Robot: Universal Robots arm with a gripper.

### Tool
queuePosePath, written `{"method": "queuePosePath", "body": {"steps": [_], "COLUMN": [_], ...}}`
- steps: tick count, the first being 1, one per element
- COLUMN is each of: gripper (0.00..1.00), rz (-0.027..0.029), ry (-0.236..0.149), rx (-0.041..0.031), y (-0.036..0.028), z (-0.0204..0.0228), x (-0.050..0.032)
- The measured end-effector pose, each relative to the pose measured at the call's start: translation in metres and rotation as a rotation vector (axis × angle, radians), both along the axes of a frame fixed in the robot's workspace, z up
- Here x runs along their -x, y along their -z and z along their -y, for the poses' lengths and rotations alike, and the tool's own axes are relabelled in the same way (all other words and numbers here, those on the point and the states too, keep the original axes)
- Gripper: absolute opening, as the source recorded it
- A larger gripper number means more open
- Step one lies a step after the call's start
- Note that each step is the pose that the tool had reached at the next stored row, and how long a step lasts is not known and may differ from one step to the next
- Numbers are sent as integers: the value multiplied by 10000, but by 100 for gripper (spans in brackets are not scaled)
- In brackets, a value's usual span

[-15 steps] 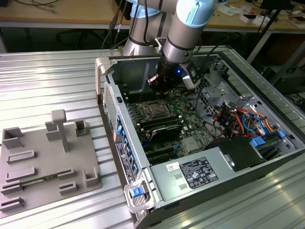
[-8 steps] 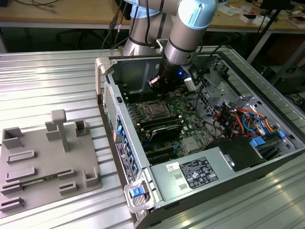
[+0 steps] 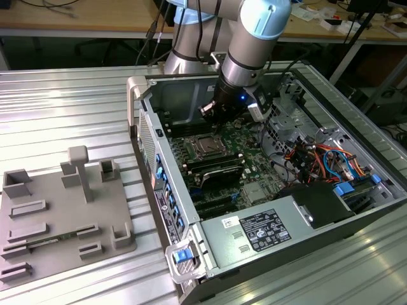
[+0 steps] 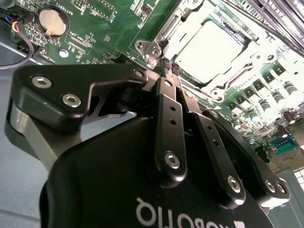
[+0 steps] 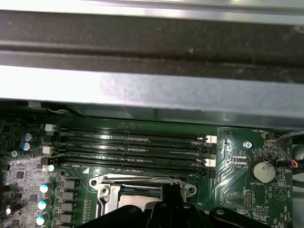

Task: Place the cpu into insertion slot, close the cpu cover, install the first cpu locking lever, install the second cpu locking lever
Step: 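Install the second cpu locking lever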

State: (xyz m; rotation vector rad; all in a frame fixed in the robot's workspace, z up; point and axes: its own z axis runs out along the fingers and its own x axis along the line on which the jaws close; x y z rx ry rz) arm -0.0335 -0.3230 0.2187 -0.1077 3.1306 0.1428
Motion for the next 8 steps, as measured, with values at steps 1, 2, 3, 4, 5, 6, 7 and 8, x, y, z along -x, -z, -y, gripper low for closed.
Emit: {"method": "queuePosePath", "body": {"steps": [1, 2, 3, 4, 5, 6, 7, 8], "gripper": [11, 11, 11, 11, 11, 11, 11, 11], "rz": [1, 0, 0, 1, 0, 1, 1, 0], "ry": [0, -1, 0, 0, -1, 0, 0, 0], "rx": [0, 0, 0, 1, 0, 0, 0, 0], "y": [0, 0, 0, 0, 0, 0, 0, 0], "z": [0, 0, 0, 0, 0, 0, 0, 0], "x": [-1, -1, -2, -2, -3, -4, -4, -5]}}
